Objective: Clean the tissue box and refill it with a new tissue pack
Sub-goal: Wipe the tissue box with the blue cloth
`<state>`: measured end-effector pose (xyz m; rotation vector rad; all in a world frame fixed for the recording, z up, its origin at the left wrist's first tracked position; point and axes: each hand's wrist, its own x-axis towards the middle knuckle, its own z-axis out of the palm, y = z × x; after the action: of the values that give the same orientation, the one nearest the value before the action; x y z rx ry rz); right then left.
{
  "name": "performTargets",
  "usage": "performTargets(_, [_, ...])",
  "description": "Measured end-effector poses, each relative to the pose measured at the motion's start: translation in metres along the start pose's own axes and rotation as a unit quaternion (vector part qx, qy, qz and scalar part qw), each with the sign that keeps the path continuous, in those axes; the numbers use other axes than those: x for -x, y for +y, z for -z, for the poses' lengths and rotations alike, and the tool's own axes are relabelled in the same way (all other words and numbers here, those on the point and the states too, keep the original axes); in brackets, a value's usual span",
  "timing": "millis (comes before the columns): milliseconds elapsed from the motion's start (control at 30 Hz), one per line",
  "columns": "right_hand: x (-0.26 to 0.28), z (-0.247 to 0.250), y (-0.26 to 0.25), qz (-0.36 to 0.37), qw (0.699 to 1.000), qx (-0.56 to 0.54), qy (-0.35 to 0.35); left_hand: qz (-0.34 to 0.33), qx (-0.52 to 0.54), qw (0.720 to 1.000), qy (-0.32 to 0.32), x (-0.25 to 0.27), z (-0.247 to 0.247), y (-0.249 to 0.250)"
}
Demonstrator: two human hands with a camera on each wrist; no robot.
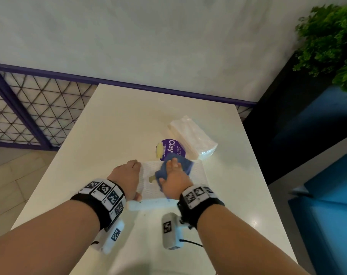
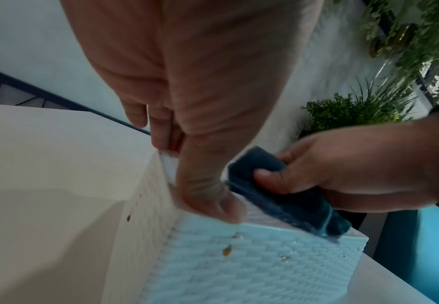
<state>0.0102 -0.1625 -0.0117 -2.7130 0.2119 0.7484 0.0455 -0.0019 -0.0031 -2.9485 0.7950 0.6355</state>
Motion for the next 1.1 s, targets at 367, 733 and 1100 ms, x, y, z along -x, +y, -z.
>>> performTargets(367, [0.019, 0.043, 0.037, 0.038, 0.980, 0.193, -0.043, 0.024, -0.030, 0.999, -0.031, -0.006, 0.003, 0.004])
performTargets(733, [0.005, 0.011, 0.044, -0.057, 0.998, 0.012, 0.019, -0.020, 0.000, 1.000, -0.003, -0.004, -0.003, -0.008])
performTargets(1100, [0.013, 0.008, 0.051, 0.116, 0.964, 0.224, -0.089, -0.006, -0.027, 0.999, -0.027, -0.005, -0.001, -0.008])
